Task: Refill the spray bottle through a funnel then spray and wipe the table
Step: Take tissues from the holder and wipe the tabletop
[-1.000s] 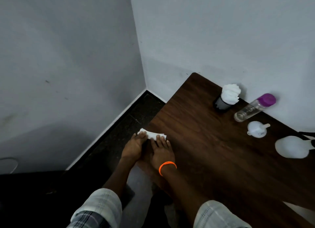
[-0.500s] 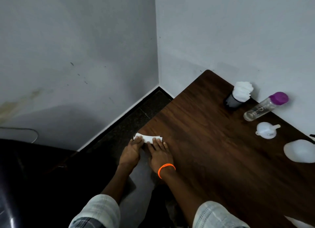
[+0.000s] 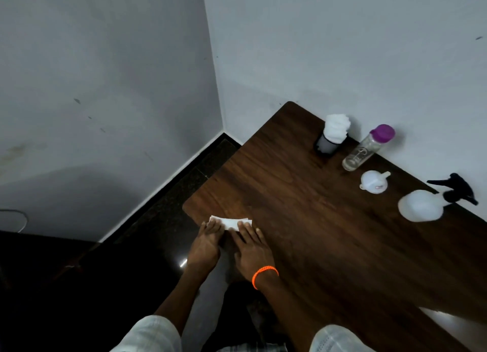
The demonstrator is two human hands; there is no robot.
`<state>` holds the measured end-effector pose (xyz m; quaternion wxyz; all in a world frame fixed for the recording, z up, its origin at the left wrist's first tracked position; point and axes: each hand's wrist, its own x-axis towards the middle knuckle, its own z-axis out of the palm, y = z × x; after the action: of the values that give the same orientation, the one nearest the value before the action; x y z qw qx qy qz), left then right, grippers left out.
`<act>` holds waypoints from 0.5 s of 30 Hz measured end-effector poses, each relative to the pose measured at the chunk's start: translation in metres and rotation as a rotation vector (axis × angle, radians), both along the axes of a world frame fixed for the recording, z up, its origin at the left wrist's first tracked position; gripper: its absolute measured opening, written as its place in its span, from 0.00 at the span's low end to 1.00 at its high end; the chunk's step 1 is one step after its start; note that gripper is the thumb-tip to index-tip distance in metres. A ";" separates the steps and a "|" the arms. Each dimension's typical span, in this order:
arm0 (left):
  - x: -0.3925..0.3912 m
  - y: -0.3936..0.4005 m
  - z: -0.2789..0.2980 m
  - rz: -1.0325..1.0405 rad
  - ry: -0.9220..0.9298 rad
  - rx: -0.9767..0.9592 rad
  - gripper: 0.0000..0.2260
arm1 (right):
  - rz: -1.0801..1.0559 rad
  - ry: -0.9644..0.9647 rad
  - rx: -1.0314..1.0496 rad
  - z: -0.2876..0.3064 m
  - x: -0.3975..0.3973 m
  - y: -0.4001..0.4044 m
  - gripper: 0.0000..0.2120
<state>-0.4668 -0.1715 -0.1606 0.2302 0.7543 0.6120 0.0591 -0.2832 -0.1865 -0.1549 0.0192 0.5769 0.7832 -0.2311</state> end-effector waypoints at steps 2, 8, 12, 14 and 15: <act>0.011 0.015 -0.001 -0.082 0.064 -0.011 0.23 | -0.050 -0.014 -0.006 0.002 0.011 0.004 0.32; 0.042 0.071 -0.008 -0.223 0.173 -0.088 0.23 | -0.186 -0.008 0.012 -0.001 0.032 0.034 0.28; 0.062 0.116 -0.015 -0.329 0.196 -0.057 0.23 | -0.278 -0.024 0.035 -0.007 0.048 0.059 0.28; 0.070 0.140 -0.027 -0.375 0.226 -0.032 0.23 | -0.318 -0.030 0.047 -0.010 0.055 0.074 0.28; 0.076 0.152 -0.030 -0.397 0.247 -0.023 0.23 | -0.340 -0.032 0.050 -0.012 0.060 0.081 0.28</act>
<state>-0.3907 -0.0195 -0.1903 0.1693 0.8586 0.4760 -0.0869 -0.2236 -0.1054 -0.1665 -0.0219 0.7049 0.6795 -0.2022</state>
